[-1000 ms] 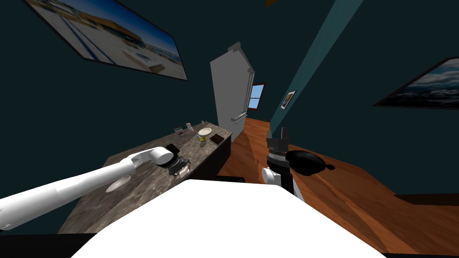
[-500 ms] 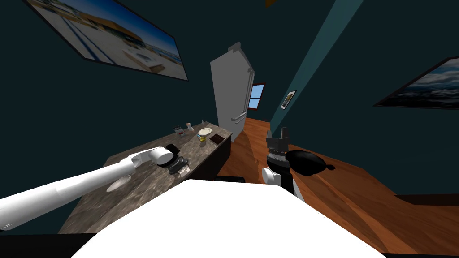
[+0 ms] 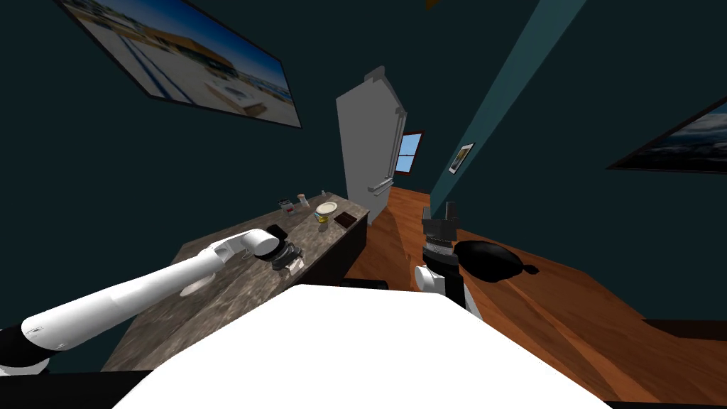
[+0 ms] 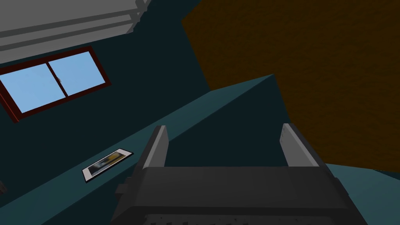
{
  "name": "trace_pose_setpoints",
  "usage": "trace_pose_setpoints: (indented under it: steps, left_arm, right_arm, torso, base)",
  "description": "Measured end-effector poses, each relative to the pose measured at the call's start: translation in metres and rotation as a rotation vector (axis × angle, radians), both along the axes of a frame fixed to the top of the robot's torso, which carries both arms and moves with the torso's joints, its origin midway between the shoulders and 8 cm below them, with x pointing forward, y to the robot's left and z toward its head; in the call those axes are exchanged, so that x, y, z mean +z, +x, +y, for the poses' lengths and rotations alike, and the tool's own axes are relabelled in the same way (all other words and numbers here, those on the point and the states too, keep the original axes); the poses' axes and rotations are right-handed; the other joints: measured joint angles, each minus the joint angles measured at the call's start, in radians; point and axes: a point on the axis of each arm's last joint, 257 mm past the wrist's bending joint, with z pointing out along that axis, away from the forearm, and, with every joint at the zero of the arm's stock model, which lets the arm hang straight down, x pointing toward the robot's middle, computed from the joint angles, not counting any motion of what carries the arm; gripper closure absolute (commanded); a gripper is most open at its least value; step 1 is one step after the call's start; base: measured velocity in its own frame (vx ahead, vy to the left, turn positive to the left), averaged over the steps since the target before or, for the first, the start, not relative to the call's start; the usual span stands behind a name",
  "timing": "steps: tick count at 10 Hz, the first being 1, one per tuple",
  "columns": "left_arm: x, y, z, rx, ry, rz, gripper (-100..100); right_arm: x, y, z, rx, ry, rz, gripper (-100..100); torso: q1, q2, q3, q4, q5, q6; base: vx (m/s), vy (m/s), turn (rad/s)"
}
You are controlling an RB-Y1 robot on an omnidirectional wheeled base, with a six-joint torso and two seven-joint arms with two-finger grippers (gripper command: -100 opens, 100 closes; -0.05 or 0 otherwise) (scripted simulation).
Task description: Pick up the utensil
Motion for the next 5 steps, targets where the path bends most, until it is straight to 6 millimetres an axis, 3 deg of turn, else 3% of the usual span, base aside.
trace_pose_setpoints:
  steps: [5]
  left_arm:
    - [0.005, 0.013, -0.006, -0.025, 0.005, 0.000, 100]
  right_arm:
    - [0.000, 0.000, 0.000, 0.000, 0.000, 0.000, 0]
  torso:
    - [-0.001, 0.000, 0.000, -0.001, -0.001, -0.001]
  base:
    - [-0.007, 0.002, 0.039]
